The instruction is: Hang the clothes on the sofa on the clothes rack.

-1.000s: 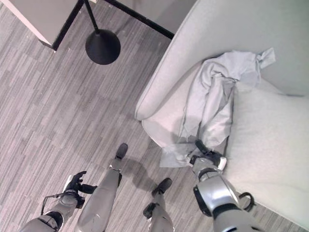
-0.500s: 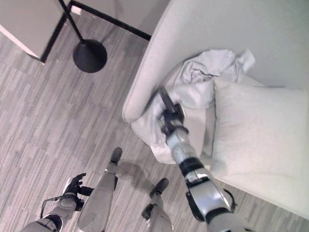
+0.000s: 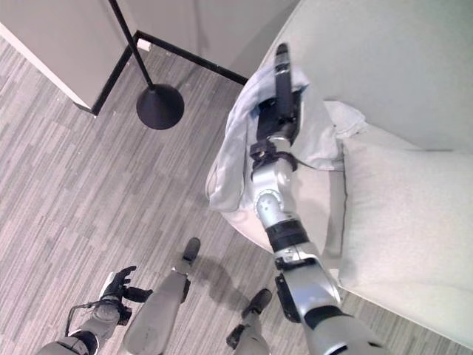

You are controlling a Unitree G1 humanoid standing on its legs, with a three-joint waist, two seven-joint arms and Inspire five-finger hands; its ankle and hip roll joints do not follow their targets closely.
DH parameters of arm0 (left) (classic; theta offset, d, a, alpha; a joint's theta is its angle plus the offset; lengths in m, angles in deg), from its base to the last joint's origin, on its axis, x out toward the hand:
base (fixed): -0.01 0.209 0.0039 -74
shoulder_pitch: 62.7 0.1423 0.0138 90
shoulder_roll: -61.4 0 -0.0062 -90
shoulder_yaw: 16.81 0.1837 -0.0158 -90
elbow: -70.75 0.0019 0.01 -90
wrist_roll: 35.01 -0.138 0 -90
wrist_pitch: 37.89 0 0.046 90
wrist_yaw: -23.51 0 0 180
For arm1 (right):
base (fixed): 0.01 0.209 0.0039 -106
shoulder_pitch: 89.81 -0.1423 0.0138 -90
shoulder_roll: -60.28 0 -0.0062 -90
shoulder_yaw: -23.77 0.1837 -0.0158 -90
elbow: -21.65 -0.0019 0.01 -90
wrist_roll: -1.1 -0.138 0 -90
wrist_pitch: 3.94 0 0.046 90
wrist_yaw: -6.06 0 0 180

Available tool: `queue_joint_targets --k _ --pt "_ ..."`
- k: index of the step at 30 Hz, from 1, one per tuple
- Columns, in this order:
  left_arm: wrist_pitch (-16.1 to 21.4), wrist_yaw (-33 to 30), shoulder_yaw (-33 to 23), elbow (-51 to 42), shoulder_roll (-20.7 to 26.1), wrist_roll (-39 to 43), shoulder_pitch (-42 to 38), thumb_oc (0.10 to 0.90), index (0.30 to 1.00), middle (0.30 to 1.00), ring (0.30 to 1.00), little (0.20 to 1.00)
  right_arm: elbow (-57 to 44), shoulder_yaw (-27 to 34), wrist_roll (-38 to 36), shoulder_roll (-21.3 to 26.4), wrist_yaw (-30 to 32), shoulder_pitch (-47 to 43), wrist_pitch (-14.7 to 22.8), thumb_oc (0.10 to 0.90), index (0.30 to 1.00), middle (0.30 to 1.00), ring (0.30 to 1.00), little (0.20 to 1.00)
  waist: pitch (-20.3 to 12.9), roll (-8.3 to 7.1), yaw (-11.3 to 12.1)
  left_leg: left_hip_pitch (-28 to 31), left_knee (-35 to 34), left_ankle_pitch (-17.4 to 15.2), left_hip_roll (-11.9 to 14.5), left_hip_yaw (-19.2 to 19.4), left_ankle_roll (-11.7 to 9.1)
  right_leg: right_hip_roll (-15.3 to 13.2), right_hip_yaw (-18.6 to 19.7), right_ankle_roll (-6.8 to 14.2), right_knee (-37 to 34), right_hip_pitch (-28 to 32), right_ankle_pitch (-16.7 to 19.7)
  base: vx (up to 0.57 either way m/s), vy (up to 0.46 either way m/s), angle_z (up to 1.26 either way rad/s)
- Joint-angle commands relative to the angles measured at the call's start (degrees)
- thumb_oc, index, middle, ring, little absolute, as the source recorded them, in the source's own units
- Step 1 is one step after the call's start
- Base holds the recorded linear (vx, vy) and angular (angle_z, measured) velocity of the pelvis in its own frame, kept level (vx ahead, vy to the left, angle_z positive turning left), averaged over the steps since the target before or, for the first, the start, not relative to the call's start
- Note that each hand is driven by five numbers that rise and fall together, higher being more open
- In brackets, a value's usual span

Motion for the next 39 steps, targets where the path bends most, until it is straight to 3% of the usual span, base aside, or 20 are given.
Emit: queue_joint_targets --k 1,9,17,20,25,29,30,34,39 --pt "1.2 -0.8 1.8 2.7 1.7 -1.6 5.6 0.8 0.9 0.9 0.9 0.9 -9.7 1.9 3.4 2.1 -2.9 -2.5 11.1 0.4 0.3 0.3 0.3 0.3 -8.0 -2.4 0.0 2.4 -1.9 -7.2 1.1 -2.5 0.5 -5.9 -0.6 4.9 0.4 5.9 11.6 0.0 0.0 0.0" --pt "1.2 -1.0 0.7 0.7 2.4 -2.7 8.1 0.8 0.9 0.9 0.9 0.9 -20.4 3.6 9.0 6.7 0.3 -4.2 12.2 0.4 0.3 0.3 0.3 0.3 -12.7 -2.76 -1.2 8.7 -4.7 -7.6 1.5 -1.3 0.6 -6.1 -0.3 4.9 0.5 8.9 14.2 0.05 0.008 -0.03" --pt "1.3 -0.5 0.4 -0.4 2.0 -2.4 11.0 0.8 0.9 0.9 0.9 0.9 -17.8 1.9 11.7 11.6 2.4 -7.8 9.5 0.4 0.3 0.3 0.3 0.3 -16.6 -2.75 -2.5 15.3 -8.8 -6.8 1.1 0.5 0.7 -6.6 -0.4 4.9 0.3 11.8 15.5 0.04 0.023 -0.14" --pt "2.0 0.4 0.5 -4.5 1.6 0.6 13.2 0.8 0.9 0.9 0.9 0.9 -16.3 0.3 11.8 14.1 2.5 -10.3 7.7 0.4 0.3 0.3 0.3 0.3 -19.2 -2.17 -2.9 20.0 -11.8 -6.6 1.6 1.8 0.5 -6.4 -0.7 4.9 0.3 13.8 15.6 0.05 0.024 -0.19" --pt "2.8 1.1 0.2 -9.6 1.9 4.1 13.9 0.8 0.9 0.9 0.9 0.9 -15.8 -2.0 11.8 15.7 1.9 -12.5 6.3 0.4 0.3 0.3 0.3 0.3 -20.9 -2.22 -3.8 22.7 -13.9 -5.7 1.4 2.6 0.4 -6.7 -1.0 4.9 0.3 14.8 15.9 0.02 0.002 -0.09" --pt "5.4 0.8 -0.7 -29.5 5.1 9.0 15.3 0.8 0.9 0.9 0.9 0.9 -16.4 -4.7 12.8 17.1 2.6 -14.3 4.4 0.4 0.3 0.3 0.3 0.3 -22.4 -1.69 -4.5 26.3 -15.1 -5.9 1.7 3.7 0.2 -6.6 -1.3 4.9 0.4 16.6 15.0 0.01 -0.013 -0.12" --pt "5.2 0.9 -0.8 -29.7 5.2 9.0 15.4 0.8 0.9 0.9 0.9 0.9 -16.4 -4.7 12.8 17.0 2.7 -14.3 4.5 0.4 0.3 0.3 0.3 0.3 -22.4 -1.84 -4.6 26.1 -15.1 -5.6 1.5 3.7 0.3 -6.8 -1.3 4.9 0.4 16.4 15.2 -0.01 -0.008 -0.1" --pt "6.6 -3.3 -3.8 -46.2 7.9 6.6 14.2 0.8 0.9 0.9 0.9 0.9 -16.3 -6.4 14.6 17.4 4.6 -16.5 2.6 0.4 0.3 0.3 0.3 0.3 -23.8 -1.95 -5.5 27.9 -15.7 -5.8 1.6 4.6 0.2 -6.7 -0.9 4.9 0.3 17.0 14.1 -0.03 -0.018 -0.09" --pt "9.0 -8.4 -5.2 -55.2 7.5 3.1 10.9 0.8 0.9 0.9 0.9 0.9 -17.9 -9.1 16.6 14.1 4.9 -15.6 1.3 0.4 0.3 0.3 0.3 0.3 -24.8 -2.26 -6.9 29.6 -16.3 -6.0 1.7 5.8 0.1 -6.7 -0.1 4.9 0.2 17.0 12.0 -0.04 -0.023 -0.14"
